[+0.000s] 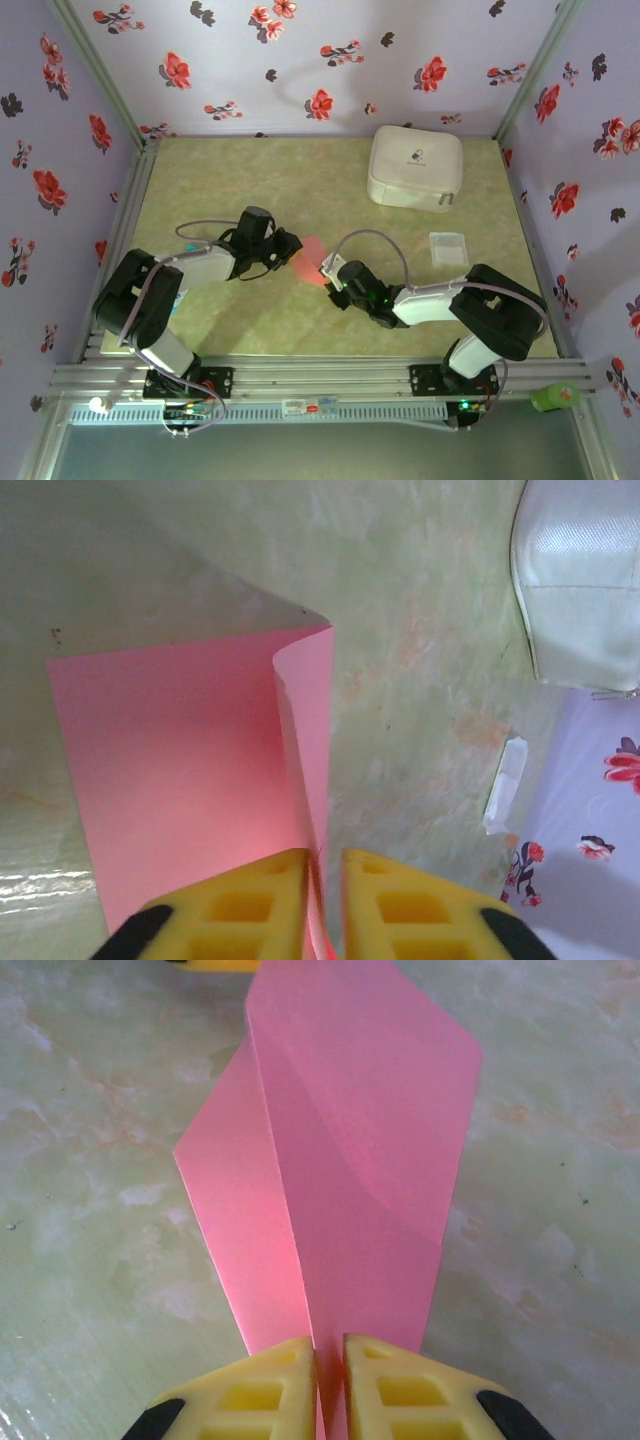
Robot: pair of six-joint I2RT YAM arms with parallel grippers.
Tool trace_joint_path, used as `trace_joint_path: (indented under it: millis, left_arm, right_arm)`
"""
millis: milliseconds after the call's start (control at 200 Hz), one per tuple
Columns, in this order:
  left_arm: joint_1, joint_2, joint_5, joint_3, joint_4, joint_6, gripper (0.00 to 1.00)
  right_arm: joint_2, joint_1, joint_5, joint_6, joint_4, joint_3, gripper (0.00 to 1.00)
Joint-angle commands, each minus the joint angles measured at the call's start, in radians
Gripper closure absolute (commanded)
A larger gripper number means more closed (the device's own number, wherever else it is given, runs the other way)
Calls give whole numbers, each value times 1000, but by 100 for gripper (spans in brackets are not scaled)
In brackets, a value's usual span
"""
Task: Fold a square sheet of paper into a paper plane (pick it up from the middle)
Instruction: Fourth fold the wing at the center of the table.
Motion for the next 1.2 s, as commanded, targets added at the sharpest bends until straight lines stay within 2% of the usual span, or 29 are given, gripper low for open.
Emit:
trace_joint_path:
  millis: [0,285,445,875,1030,1195]
  left_arm:
    - [9,-9,15,31,-23,23,88]
    - [10,-11,18,37,-32,27,96]
    - [10,-11,18,39,-31,26,97]
    - [10,-10,19,35,-24,18,98]
    - [10,-11,19,35,-23,18,98]
    - [9,-12,19,32,-23,17,98]
  right_arm:
    - [6,6,17,43,-12,-13,84]
    - [7,7,65,56,-24,-7,80]
    - [7,7,64,59,-24,-8,78]
    - [34,7,51,67,-1,1,78]
    - [25,7,49,74,24,-10,85]
    - [10,6,38,75,18,-12,84]
